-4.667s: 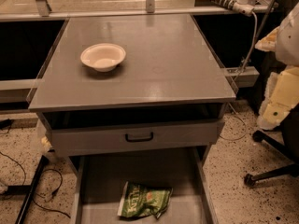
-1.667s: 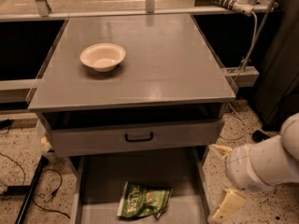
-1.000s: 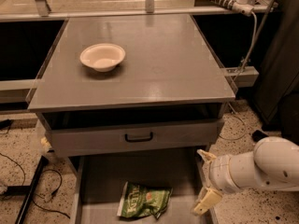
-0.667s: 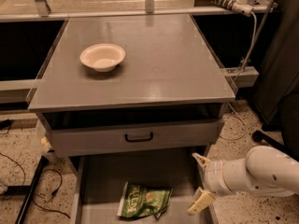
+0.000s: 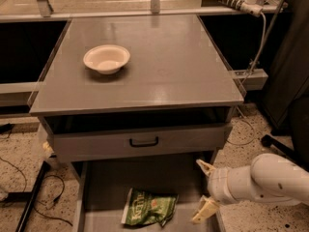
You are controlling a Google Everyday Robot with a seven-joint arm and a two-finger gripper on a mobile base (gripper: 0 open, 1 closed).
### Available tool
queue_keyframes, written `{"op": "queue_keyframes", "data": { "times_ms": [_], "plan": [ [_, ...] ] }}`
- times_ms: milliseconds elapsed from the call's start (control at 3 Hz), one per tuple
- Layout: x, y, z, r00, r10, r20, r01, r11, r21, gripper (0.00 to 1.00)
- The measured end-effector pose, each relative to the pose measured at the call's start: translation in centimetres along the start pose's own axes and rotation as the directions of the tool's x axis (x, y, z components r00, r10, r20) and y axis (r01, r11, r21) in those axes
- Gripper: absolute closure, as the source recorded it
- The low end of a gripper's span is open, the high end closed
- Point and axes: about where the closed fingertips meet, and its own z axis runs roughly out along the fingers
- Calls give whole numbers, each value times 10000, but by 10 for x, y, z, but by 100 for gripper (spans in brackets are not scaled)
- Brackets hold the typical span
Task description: Pick green jalapeno chip bag from middle drawer and place on counter
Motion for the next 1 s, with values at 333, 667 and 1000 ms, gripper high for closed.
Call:
{"op": "queue_keyframes", "data": {
  "times_ms": [333, 667, 1000],
  "plan": [
    [1, 6, 37, 9992, -378, 127, 382, 9989, -268, 0],
    [6, 11, 80, 9960, -880, 128, 883, 9956, -321, 0],
    [13, 16, 115, 9883, -1501, 263, 1507, 9883, -239, 0]
  ]
}}
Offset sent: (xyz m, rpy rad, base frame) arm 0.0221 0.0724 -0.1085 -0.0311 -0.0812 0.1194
